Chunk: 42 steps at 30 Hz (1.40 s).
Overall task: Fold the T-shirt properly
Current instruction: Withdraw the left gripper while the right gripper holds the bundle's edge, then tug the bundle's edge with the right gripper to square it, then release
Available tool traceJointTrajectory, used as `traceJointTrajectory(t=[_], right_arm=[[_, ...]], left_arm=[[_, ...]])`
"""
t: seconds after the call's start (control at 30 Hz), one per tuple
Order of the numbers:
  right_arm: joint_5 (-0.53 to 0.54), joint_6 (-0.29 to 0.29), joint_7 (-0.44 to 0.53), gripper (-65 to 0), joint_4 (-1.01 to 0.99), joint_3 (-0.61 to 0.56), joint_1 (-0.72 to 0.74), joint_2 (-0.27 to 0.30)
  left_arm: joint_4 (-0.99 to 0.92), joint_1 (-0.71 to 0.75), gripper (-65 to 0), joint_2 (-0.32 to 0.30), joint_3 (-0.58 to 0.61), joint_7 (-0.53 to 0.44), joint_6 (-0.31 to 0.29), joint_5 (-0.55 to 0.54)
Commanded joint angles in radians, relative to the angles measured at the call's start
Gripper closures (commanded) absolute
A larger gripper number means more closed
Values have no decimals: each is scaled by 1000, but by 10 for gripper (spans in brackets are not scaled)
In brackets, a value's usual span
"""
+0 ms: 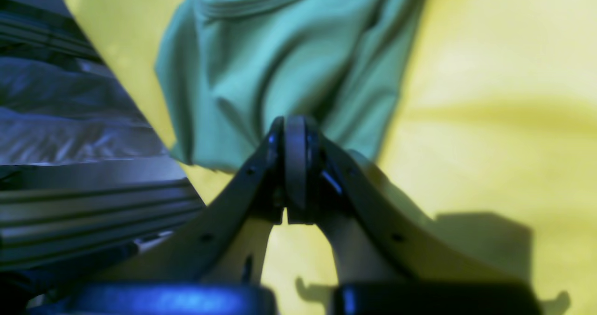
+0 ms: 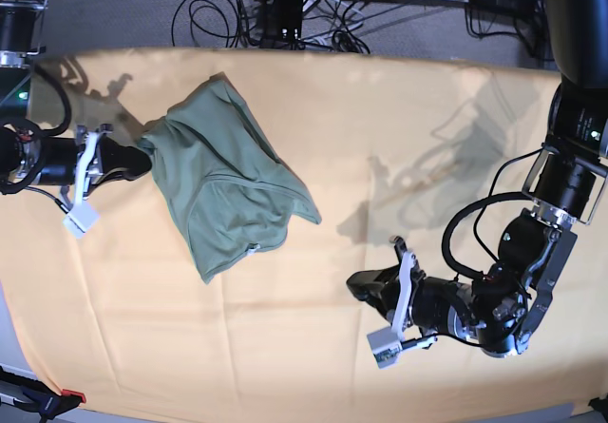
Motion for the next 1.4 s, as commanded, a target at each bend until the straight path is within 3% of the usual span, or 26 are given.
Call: traceJointTrajectory(t=[0.0,0.23,0.5,0.77,1.17,1.37], right_arm=[[31,5,11,0,20,10,19,11],[31,5,11,0,20,9,17,-42],[31,5,11,0,42,-29,13,-45],[23,5,11,0,42,-84,14,-47],[-404,5,201,0,-16,-83,-5,-44],[-467,5,271,0,3,-58,8,-40]], left_arm=[[10,-37,0,-10,-31,7,-4,-36],[10,41,0,-8,-115,30,-4,-88],[10,175,0,-7,-119,29,-4,-87],[10,192,0,-8,-128,34,-4,-84],[10,192,0,-10,-211,37,-4,-97],[10,192,0,-10,-211,38,-4,-96]])
